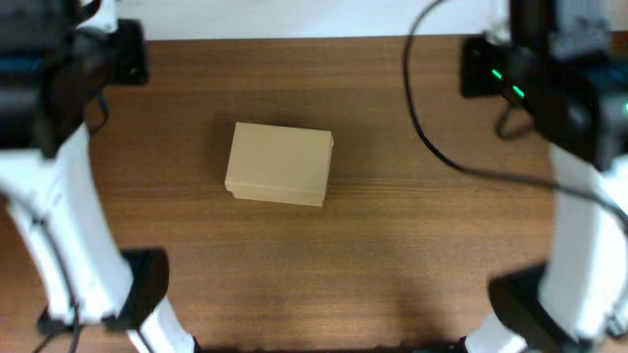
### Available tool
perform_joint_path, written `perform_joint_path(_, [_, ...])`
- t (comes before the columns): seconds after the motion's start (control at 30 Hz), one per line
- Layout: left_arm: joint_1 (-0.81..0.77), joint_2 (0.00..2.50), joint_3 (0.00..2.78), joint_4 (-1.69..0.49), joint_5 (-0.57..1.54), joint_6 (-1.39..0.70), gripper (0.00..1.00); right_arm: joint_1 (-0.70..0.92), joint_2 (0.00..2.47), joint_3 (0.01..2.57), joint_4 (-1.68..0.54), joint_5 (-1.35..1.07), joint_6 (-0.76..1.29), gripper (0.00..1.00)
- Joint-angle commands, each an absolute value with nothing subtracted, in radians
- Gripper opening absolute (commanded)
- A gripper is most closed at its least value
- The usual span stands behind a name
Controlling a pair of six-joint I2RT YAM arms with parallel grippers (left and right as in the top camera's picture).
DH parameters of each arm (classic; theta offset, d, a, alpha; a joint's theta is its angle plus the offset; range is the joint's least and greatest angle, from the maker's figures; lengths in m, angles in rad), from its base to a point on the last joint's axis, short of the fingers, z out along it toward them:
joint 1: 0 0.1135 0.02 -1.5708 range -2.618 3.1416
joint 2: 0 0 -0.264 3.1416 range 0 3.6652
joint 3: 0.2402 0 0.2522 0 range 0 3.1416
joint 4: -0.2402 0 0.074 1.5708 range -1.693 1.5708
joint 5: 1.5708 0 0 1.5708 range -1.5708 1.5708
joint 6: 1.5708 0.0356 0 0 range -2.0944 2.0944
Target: Pack container
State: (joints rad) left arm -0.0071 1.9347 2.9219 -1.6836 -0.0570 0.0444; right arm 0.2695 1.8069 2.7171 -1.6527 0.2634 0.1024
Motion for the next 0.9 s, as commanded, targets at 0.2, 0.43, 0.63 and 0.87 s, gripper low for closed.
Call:
perform_joint_path(0.2, [-0.072, 1.515, 2.36, -1.566, -0.197, 0.015, 0.04, 0.275, 1.168, 2.147, -1.52, 0.325, 0.113, 0.04])
perform_joint_path(0.43, [-0.188, 1.22, 1.769, -1.371, -0.326, 0.01, 0.04, 0.274, 0.808, 1.739, -1.532, 0.352, 0.14, 0.04])
perform_joint_path(0.63, [-0.187, 1.124, 1.512, -1.286, -0.331, -0.007, 0.59, 0.274, 0.763, 1.53, -1.489, 0.337, 0.169, 0.29])
perform_joint_path(0.87, [-0.187, 1.147, 1.477, -1.295, -0.33, -0.007, 1.0, 0.274, 0.774, 1.441, -1.477, 0.337, 0.169, 0.99])
